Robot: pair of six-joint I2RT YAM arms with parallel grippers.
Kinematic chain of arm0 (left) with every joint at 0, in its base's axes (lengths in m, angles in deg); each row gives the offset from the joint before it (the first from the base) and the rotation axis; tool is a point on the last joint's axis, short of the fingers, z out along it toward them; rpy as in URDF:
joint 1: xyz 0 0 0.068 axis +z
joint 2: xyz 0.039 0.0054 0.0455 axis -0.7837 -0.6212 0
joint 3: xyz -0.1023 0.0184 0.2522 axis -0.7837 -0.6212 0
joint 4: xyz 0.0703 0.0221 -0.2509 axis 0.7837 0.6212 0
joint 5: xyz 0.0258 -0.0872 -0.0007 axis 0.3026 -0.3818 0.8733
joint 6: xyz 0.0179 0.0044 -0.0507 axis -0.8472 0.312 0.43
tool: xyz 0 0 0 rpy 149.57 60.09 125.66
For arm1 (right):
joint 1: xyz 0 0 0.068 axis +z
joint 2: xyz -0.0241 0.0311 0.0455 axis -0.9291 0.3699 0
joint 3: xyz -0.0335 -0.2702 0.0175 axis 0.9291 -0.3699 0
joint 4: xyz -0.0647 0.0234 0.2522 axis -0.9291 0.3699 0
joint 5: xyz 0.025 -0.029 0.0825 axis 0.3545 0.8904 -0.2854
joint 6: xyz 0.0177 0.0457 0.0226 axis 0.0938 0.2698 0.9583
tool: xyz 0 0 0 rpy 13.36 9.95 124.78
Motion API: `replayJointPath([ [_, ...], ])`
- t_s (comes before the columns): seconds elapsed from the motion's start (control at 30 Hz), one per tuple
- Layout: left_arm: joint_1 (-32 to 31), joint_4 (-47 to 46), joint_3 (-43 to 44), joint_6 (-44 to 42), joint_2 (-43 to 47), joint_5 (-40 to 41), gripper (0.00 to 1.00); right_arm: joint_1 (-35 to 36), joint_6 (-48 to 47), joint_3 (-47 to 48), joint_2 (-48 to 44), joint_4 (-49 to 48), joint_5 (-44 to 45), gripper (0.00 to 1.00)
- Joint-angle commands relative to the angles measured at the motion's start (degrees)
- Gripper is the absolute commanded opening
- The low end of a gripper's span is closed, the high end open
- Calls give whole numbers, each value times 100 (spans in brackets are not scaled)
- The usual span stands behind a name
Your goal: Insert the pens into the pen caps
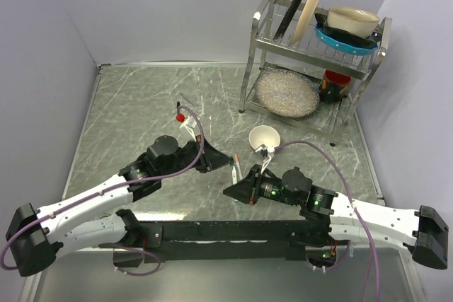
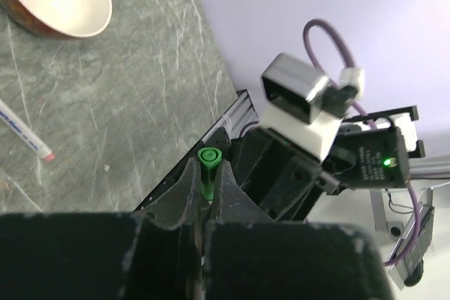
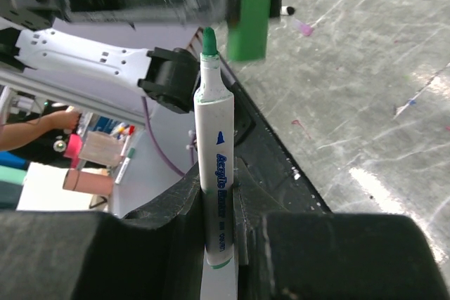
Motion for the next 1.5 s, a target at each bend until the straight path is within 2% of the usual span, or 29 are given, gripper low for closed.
replayJointPath([
  [0.0,-31,168,475,-170,71,304,1,48,33,-9,38,-368,-143,0],
  [0.3,-31,239,695,-258,36,375,1,84,33,-9,47,-360,-99,0],
  [1.47,-39,-332,10,-143,106,-363,2,84,-72,176,-58,-96,121,0],
])
